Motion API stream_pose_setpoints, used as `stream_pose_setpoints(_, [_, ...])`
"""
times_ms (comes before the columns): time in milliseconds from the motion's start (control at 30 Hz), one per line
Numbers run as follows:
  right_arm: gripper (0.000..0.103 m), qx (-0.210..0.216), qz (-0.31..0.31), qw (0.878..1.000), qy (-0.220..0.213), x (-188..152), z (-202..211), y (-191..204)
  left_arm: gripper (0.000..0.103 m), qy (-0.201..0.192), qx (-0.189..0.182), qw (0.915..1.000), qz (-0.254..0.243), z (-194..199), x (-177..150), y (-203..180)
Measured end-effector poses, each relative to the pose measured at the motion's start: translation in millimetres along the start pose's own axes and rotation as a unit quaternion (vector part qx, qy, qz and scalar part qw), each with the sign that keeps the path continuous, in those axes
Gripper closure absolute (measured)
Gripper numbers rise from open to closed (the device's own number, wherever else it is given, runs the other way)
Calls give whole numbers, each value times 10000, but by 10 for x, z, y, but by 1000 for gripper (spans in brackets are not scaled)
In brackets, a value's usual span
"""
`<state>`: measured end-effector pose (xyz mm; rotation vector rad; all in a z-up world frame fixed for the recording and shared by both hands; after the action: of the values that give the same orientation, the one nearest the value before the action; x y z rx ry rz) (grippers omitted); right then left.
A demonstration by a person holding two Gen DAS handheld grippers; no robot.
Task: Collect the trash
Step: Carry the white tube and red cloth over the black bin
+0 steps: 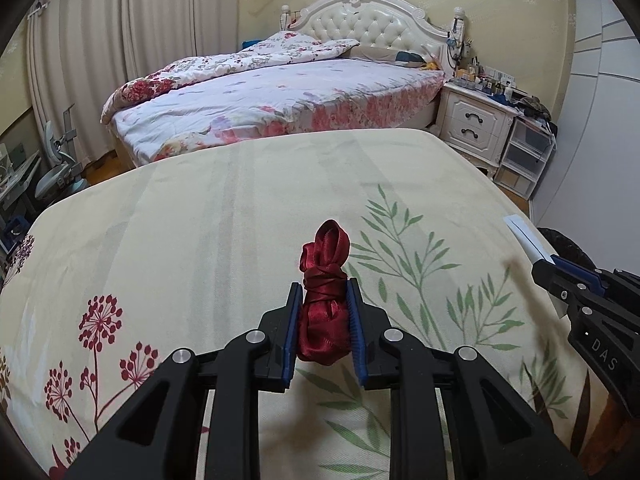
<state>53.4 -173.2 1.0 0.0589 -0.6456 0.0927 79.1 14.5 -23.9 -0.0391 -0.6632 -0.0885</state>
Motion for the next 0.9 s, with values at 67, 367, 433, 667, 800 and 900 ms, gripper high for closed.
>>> stream_pose_setpoints(67, [89,-8,-55,10000,-34,-56,56,-62,80,-39,-56,10000,-57,42,-22,-89])
stream_pose_setpoints(367, [89,-155,-386,9986,-320,-205,363,-423,80,-245,-315,9986,-345,217,-54,-509])
stream_pose_setpoints(433, [89,-218,-478,9979,-380,-227,415,-515,80,-300,-367,9979,-438,248,-47,-614])
stream_pose_setpoints(667, [89,-524,-858,9937,-486,-317,505,-899,80,-425,-598,9943,-771,279,5,-980])
stream_pose_setpoints(800, [89,-687,-1062,9906,-526,-355,522,-1108,80,-454,-740,9915,-972,259,41,-1234])
stream_pose_setpoints(900, [89,-946,-1151,9870,-603,-370,537,-1243,80,-496,-828,9890,-1121,233,83,-1411])
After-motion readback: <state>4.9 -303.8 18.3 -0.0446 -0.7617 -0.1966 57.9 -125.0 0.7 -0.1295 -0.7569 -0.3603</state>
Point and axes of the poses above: each gripper's, at about its wrist camera, not at the fingertips, and z roughly against the way its jaws point, y to its left, x to its top, the point moved 1 cm from there along -z, roughly the way its jaws point, and after that the axes turned 7 degrees about y, right-handed, at the moved point
